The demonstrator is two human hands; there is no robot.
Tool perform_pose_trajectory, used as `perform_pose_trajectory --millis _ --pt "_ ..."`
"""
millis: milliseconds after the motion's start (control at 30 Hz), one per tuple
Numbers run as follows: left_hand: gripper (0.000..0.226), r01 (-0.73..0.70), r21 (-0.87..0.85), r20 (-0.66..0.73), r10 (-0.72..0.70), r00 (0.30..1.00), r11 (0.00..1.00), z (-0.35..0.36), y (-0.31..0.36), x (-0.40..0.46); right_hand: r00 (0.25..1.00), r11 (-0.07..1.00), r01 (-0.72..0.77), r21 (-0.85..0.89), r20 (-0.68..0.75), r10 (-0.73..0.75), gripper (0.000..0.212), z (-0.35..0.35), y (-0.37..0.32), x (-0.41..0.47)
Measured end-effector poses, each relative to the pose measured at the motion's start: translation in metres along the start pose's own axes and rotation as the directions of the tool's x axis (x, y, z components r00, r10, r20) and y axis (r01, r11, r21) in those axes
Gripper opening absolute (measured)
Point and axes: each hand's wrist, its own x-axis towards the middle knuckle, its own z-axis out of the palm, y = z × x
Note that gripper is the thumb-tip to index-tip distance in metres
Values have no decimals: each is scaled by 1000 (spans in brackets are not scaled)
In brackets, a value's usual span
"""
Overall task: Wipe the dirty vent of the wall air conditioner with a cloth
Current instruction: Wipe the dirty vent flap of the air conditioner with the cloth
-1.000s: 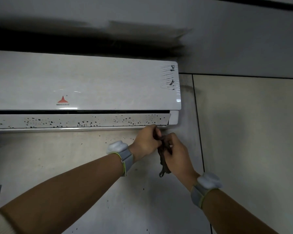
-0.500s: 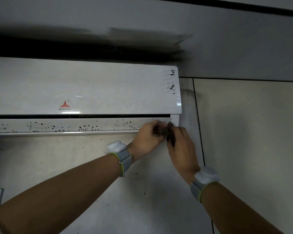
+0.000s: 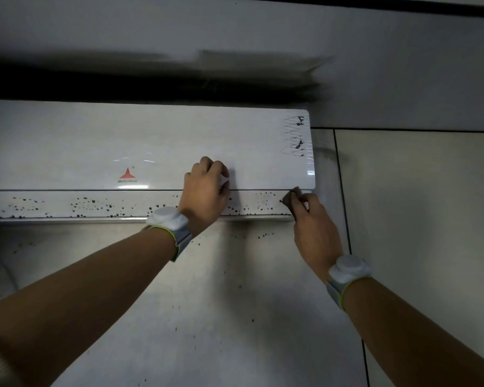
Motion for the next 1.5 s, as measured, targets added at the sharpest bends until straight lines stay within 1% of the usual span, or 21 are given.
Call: perform_pose_trajectory --millis 167,367,467,600,733,900,1000,1133,1300,1400,1500 --pt "17 -32 81 34 29 999 996 -3 -13 2 996 994 -13 -109 81 22 71 1 -5 -4" --pt "32 -115 120 72 107 992 986 1 -13 7 996 973 24 -232 87 -4 77 -1 -3 -8" --pt "40 -142 166 87 129 988 976 7 -5 17 994 979 26 -205 111 -3 79 0 -3 -9" --pt "40 -212 216 93 196 976 953 16 1 25 991 982 28 -186 134 -3 83 3 -2 -14" --pt "43 -293 276 118 270 956 916 16 -6 24 979 980 60 -190 203 -21 85 1 2 -22" --pt "42 -384 340 140 358 923 859 17 -16 24 986 968 80 -240 161 -42 88 -1 9 -13" --pt "41 -398 359 131 377 917 844 18 -17 24 981 982 54 -180 195 -18 89 5 8 -21" --pt "43 -428 381 118 416 901 819 21 -23 25 970 979 54 -197 243 -4 90 16 9 -36" --pt "42 -444 401 70 456 887 802 27 -28 24 969 976 66 -206 248 -13 82 33 -1 -35" --pt "42 -444 403 54 463 885 801 29 -30 24 972 986 20 -168 235 20 81 42 -13 -34" --pt "41 -438 401 46 459 887 805 31 -32 23 978 991 -28 -130 202 54 85 51 -26 -36"
